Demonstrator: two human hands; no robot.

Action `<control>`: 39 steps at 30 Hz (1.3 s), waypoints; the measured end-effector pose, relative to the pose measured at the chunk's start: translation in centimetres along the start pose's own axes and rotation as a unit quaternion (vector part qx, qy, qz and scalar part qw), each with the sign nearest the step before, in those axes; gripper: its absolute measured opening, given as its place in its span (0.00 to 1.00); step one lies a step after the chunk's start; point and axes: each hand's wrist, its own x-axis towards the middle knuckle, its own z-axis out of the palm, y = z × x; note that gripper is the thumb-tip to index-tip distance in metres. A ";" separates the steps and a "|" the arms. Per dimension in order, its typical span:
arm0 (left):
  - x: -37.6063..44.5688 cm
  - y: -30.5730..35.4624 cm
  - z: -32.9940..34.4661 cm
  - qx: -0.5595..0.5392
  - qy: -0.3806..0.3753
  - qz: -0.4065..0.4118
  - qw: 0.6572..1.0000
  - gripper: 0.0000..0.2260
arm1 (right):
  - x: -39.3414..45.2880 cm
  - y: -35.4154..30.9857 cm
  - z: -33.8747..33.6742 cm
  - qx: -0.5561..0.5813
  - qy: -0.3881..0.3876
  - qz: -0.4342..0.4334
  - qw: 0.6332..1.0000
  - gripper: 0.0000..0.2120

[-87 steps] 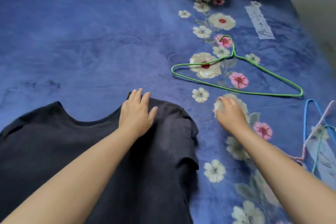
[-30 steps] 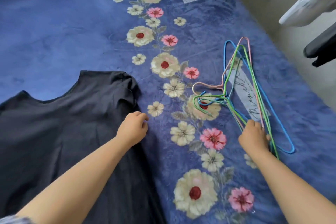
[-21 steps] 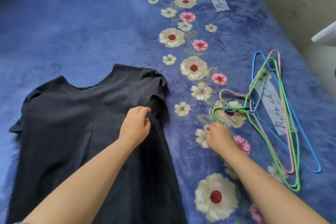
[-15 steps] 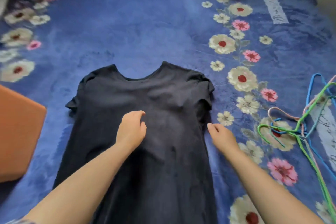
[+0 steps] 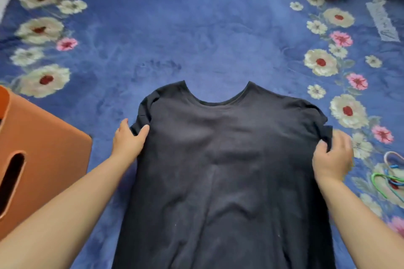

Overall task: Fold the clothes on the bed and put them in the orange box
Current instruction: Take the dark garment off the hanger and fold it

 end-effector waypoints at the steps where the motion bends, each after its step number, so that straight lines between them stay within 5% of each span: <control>1: 1.5 1.0 -0.2 -0.005 -0.008 0.017 1.000 0.31 | 0.5 0.0 -0.1 -0.031 0.032 0.019 0.999 0.22; 4: 3.8 2.6 -0.8 -0.011 -0.022 0.026 0.999 0.29 | 1.5 0.0 0.7 -0.125 0.053 0.072 0.988 0.33; 9: 8.0 5.8 0.1 -0.003 -0.087 0.030 0.996 0.26 | 5.0 -3.7 6.7 -0.203 -0.116 -0.151 0.960 0.24; 12: 9.7 6.7 0.7 -0.021 -0.137 0.036 0.990 0.09 | 8.4 -5.6 10.5 -0.278 -0.206 -0.150 0.926 0.30; 16: 10.6 8.0 1.2 -0.011 -0.100 0.137 0.985 0.06 | 11.6 -6.4 11.5 -0.361 -0.261 -0.147 0.883 0.10; 19: 10.8 9.7 0.1 0.150 0.007 0.241 0.959 0.11 | 12.8 -7.6 10.9 -0.348 -0.195 -0.247 0.883 0.07; 22: 11.4 11.5 -1.3 0.315 0.102 0.310 0.891 0.16 | 14.5 -9.3 9.9 -0.361 -0.104 -0.319 0.870 0.09; 27: 13.3 13.2 -2.1 0.375 0.146 0.323 0.857 0.16 | 16.6 -11.5 10.6 -0.275 -0.033 -0.411 0.869 0.07; 29: 13.7 12.7 -1.4 0.386 0.134 0.302 0.861 0.15 | 16.4 -11.2 11.4 -0.280 -0.044 -0.379 0.881 0.07; 34: 13.2 10.4 0.5 0.398 -0.003 0.207 0.894 0.19 | 14.4 -7.3 13.2 -0.386 -0.208 -0.252 0.863 0.10; 39: 12.2 11.2 -0.6 0.289 0.030 0.276 0.916 0.14 | 13.8 -8.4 11.4 -0.323 -0.161 -0.228 0.904 0.09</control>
